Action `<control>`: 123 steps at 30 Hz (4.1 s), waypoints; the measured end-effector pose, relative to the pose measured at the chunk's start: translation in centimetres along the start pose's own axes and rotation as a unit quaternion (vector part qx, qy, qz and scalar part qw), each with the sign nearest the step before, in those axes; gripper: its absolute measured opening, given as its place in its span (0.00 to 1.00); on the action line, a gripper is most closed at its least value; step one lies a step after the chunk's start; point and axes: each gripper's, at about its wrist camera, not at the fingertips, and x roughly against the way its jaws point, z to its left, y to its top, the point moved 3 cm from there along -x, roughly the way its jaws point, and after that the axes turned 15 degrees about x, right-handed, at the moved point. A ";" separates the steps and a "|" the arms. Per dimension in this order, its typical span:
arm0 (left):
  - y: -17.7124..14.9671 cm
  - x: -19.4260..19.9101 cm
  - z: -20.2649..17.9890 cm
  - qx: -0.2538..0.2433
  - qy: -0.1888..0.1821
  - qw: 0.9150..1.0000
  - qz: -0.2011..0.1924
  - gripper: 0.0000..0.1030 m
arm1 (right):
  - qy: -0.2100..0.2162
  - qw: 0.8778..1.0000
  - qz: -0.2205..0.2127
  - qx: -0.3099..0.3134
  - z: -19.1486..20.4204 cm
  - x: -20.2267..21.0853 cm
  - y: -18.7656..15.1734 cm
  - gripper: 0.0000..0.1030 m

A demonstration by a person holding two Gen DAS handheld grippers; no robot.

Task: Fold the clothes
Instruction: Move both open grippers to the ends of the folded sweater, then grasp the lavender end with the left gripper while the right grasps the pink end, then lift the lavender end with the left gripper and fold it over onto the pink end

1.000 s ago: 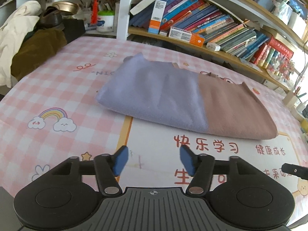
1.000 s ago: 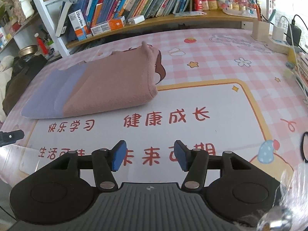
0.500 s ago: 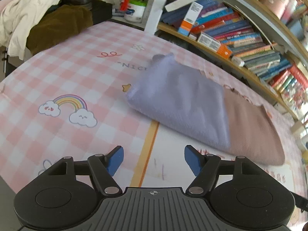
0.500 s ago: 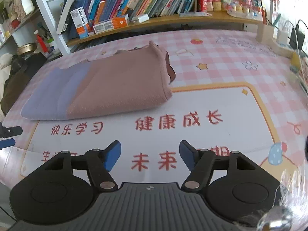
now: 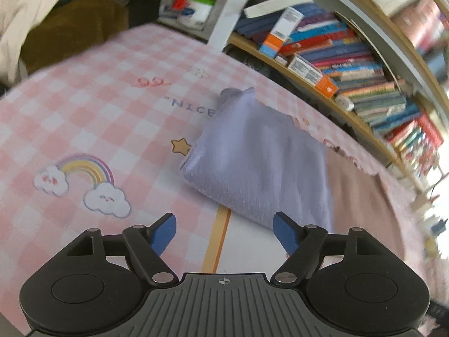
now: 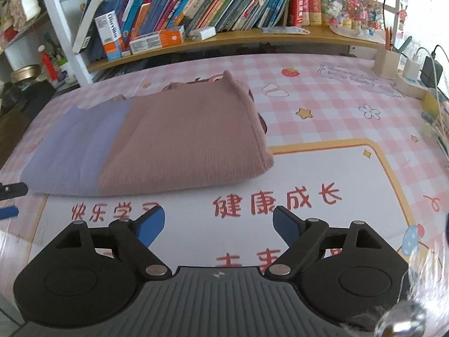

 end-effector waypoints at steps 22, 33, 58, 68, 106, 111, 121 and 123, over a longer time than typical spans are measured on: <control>1.5 -2.6 1.5 0.165 -0.040 0.985 -0.012 0.73 | -0.005 1.000 -0.007 -0.011 -3.0 -2.0 2.4 0.75; 2.4 -3.8 2.6 0.324 -0.058 0.944 -0.025 0.73 | 0.019 0.999 0.000 -0.032 -6.3 -4.6 4.1 0.50; 5.4 -2.0 5.7 0.305 -0.048 0.948 -0.073 0.11 | 0.109 0.993 0.048 -0.008 -1.5 -7.0 3.3 0.18; 5.5 -2.5 6.9 0.305 -0.035 0.949 -0.065 0.17 | 0.104 0.993 0.045 0.028 0.2 -6.8 3.1 0.19; 5.8 1.1 -2.8 0.110 -0.051 0.984 -0.133 0.09 | 0.172 0.980 0.036 0.087 -1.1 -6.8 2.6 0.18; 4.5 1.9 -6.7 0.056 -0.050 0.987 -0.145 0.09 | 0.185 0.977 0.023 0.104 -1.3 -6.8 2.3 0.18; -0.1 3.7 -15.4 -0.086 -0.051 0.981 -0.166 0.09 | 0.224 0.967 0.003 0.124 -2.2 -7.2 2.2 0.18; -1.8 3.9 -17.4 -0.131 -0.055 0.976 -0.166 0.09 | 0.232 0.964 0.001 0.128 -2.3 -7.4 2.2 0.18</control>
